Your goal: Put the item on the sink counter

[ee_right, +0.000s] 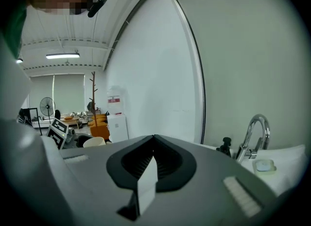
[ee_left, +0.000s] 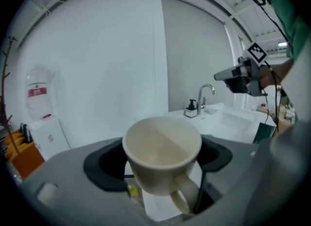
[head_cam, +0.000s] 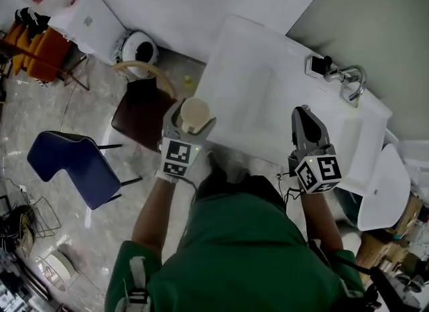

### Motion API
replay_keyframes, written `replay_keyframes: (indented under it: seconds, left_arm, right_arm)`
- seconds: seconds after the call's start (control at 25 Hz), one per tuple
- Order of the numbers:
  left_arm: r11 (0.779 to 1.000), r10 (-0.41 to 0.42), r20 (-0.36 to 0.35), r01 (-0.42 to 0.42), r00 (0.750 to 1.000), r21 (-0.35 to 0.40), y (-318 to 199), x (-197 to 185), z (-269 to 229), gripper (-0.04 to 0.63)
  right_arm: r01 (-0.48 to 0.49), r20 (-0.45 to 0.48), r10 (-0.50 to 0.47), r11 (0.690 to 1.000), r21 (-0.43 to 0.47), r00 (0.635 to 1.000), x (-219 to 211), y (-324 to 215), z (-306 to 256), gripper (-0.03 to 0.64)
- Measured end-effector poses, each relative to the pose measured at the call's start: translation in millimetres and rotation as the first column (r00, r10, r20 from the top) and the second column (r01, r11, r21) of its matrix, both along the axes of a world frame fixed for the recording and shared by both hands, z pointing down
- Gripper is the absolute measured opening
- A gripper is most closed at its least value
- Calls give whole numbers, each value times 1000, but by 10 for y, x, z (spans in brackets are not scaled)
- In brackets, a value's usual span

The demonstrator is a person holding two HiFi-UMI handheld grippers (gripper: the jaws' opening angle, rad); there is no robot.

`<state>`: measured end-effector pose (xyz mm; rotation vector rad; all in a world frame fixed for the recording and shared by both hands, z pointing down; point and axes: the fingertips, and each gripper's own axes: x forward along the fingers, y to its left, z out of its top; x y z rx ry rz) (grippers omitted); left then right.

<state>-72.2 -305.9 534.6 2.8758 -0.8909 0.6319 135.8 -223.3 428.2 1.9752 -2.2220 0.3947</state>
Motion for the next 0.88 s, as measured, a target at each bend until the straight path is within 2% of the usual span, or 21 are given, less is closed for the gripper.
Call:
replay_keyframes:
  seconds: [0.48, 0.88]
  left_arm:
    - [997, 60, 70, -57, 996, -46, -41, 422, 579, 417]
    - [995, 61, 125, -50, 990, -89, -91, 685, 1006, 417]
  right_arm:
    - [32, 57, -28, 997, -66, 998, 179, -199, 461, -2]
    - [24, 95, -11, 991, -129, 995, 440, -233, 774, -2]
